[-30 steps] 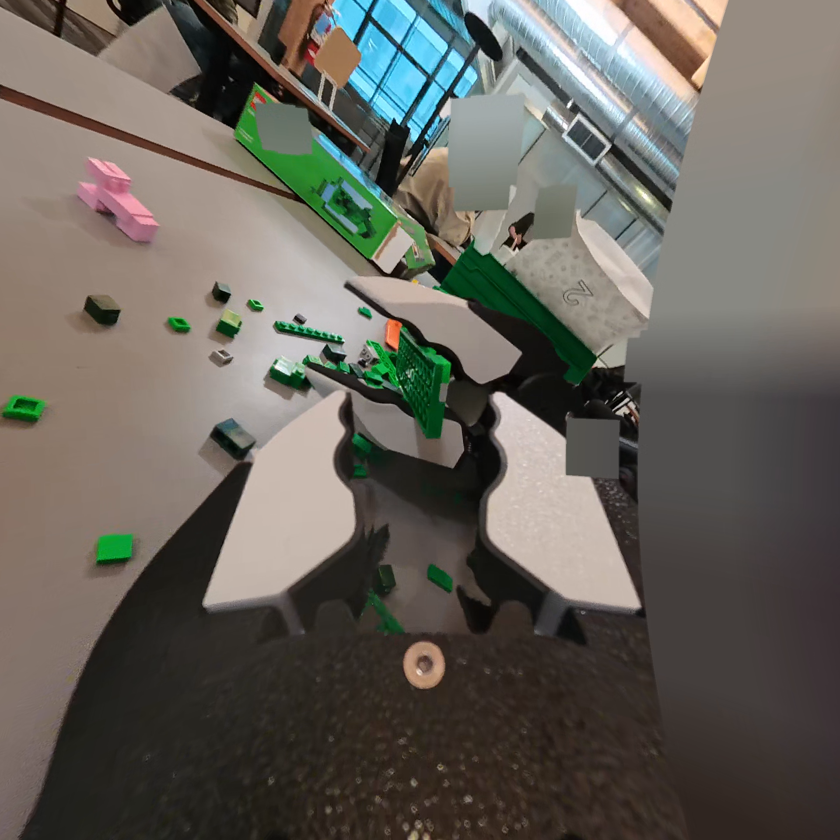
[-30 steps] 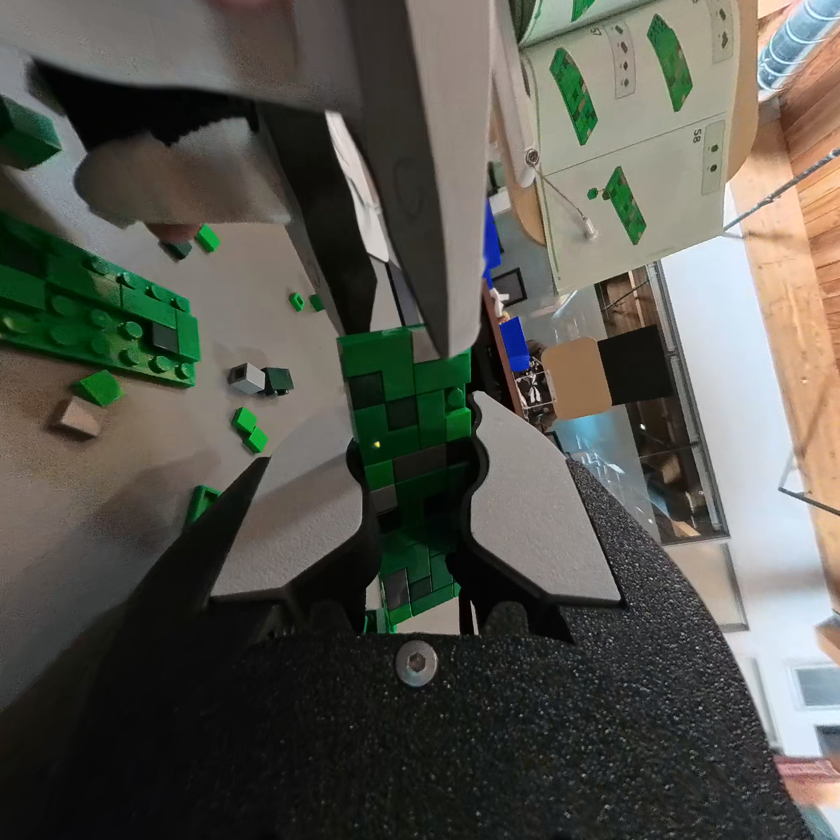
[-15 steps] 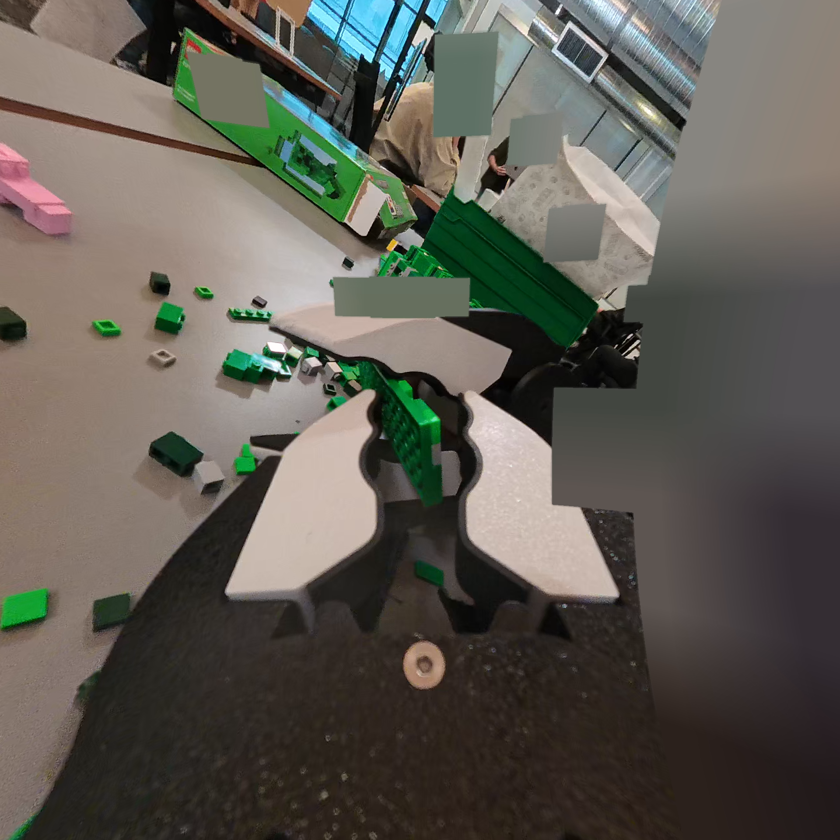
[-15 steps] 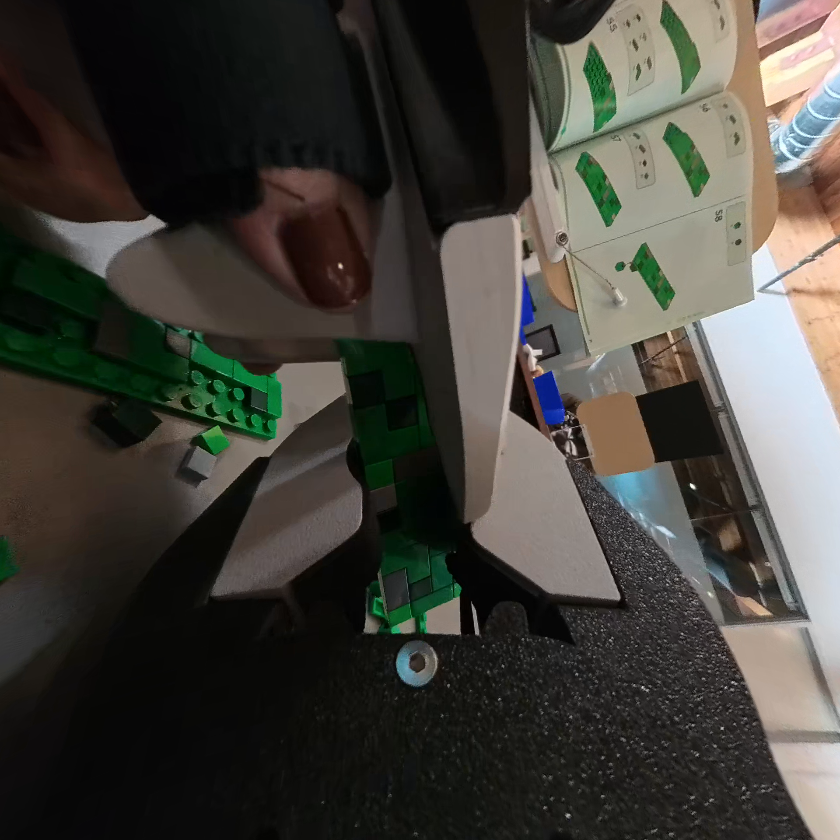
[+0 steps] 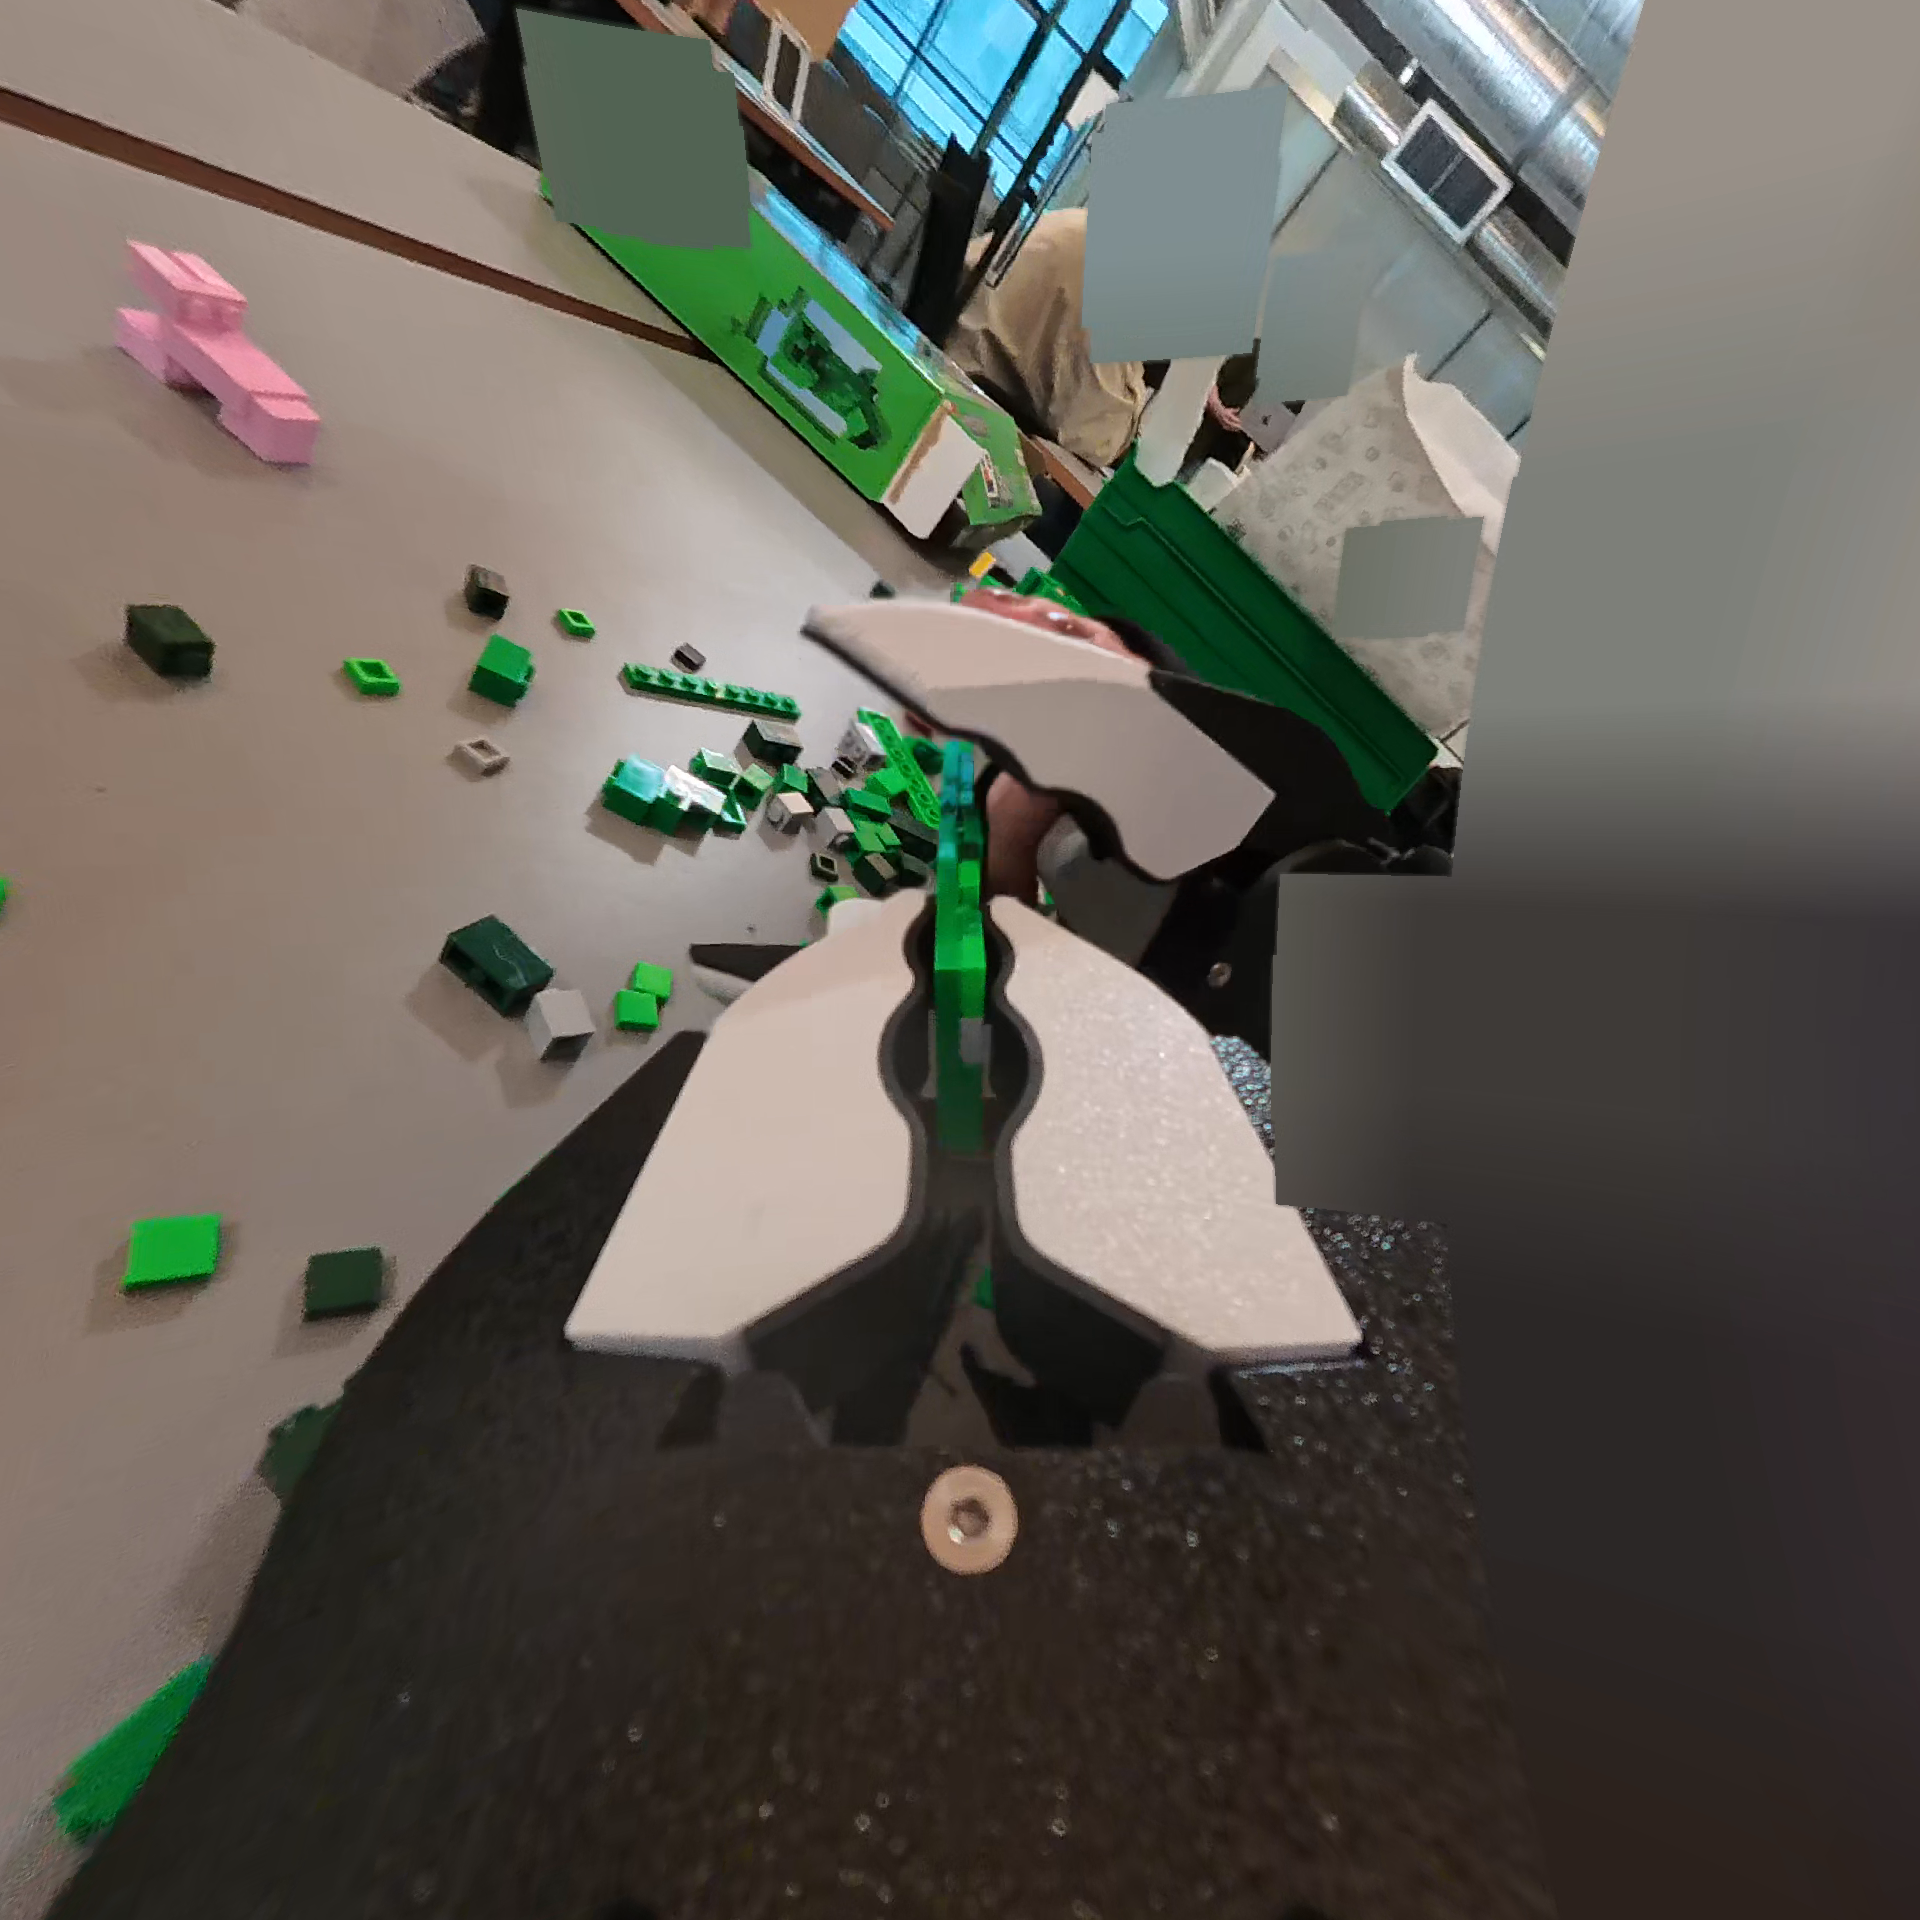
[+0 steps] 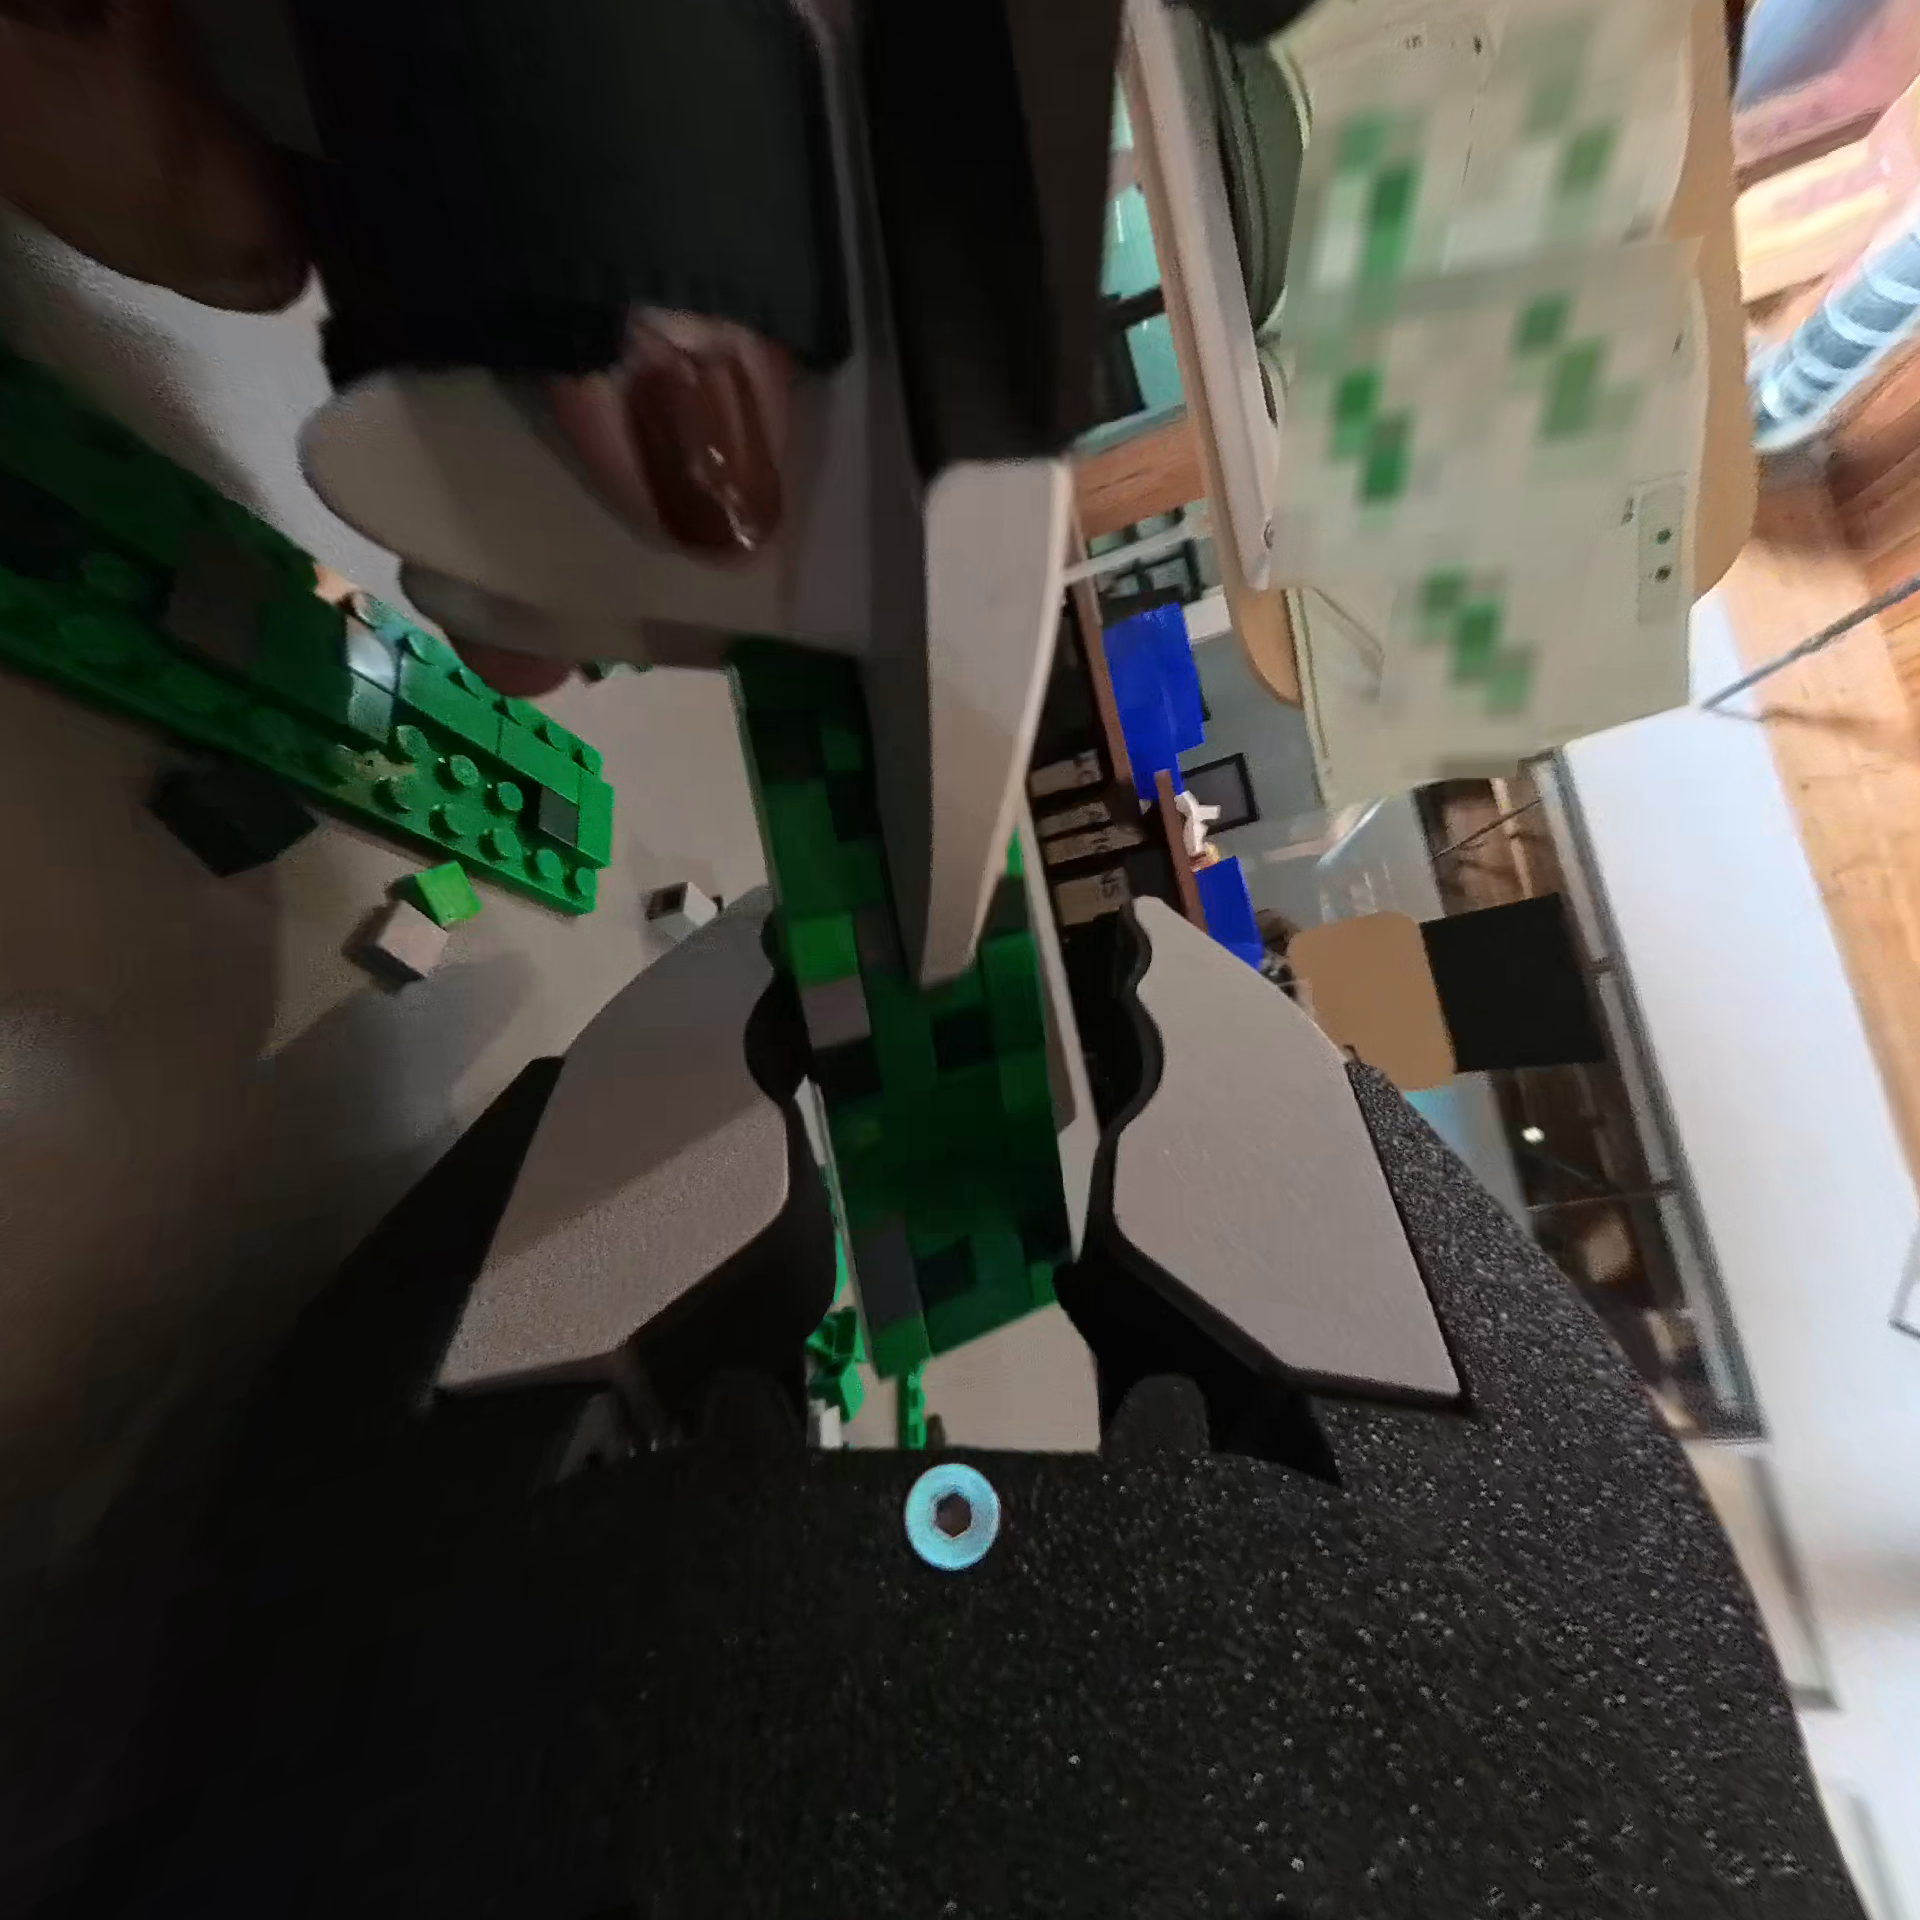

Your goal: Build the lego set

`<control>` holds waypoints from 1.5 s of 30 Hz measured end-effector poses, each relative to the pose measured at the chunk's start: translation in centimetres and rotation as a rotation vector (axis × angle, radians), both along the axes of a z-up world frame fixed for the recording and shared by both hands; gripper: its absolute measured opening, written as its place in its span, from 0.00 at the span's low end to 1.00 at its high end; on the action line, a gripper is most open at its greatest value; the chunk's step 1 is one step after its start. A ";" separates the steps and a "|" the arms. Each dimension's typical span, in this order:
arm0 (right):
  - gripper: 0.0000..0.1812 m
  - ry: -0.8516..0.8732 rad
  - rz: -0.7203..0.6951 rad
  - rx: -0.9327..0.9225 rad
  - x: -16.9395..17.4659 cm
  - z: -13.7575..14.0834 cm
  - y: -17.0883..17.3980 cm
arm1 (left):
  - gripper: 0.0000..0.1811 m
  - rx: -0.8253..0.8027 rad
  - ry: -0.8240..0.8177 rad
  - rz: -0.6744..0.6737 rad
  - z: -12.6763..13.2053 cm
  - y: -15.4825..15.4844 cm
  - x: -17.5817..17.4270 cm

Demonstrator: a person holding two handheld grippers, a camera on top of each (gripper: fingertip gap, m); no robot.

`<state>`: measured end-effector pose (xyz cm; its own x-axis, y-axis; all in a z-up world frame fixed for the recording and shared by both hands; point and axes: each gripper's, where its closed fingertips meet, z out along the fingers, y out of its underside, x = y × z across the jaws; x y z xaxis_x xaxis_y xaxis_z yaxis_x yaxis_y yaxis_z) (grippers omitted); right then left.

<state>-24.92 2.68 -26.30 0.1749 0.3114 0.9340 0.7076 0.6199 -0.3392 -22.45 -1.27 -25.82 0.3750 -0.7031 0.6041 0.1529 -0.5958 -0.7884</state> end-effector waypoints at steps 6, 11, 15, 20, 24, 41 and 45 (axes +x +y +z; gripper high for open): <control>0.35 -0.008 -0.048 -0.151 1.4 -1.2 1.2 | 0.03 -0.008 0.012 0.020 -0.2 0.2 -0.3; 0.23 -0.076 -0.030 -0.230 1.7 -2.4 0.9 | 0.03 0.001 0.027 -0.003 -0.3 0.0 0.0; 0.22 -0.066 0.005 -0.265 1.0 -2.4 0.2 | 0.08 0.015 -0.033 -0.035 0.5 -0.3 0.1; 0.22 -0.077 0.078 -0.268 -1.0 -2.6 -1.8 | 0.10 -0.014 0.078 -0.132 -0.9 -1.3 1.6; 0.23 -0.091 0.085 -0.268 -1.1 -2.9 -1.9 | 0.03 -0.051 0.085 -0.129 -1.3 -1.2 1.5; 0.27 -0.209 -0.039 -0.341 0.4 -4.2 -0.9 | 0.03 -0.007 0.130 -0.096 -1.4 -1.1 1.1; 0.25 -0.237 -0.051 -0.227 0.4 -3.8 -0.7 | 0.03 0.002 0.144 -0.087 -1.4 -1.1 1.1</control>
<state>-24.49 2.02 -30.08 -0.0182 0.5129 0.8582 0.8113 0.5092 -0.2871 -21.33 -2.38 -27.23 0.3951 -0.7383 0.5466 -0.0144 -0.5999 -0.7999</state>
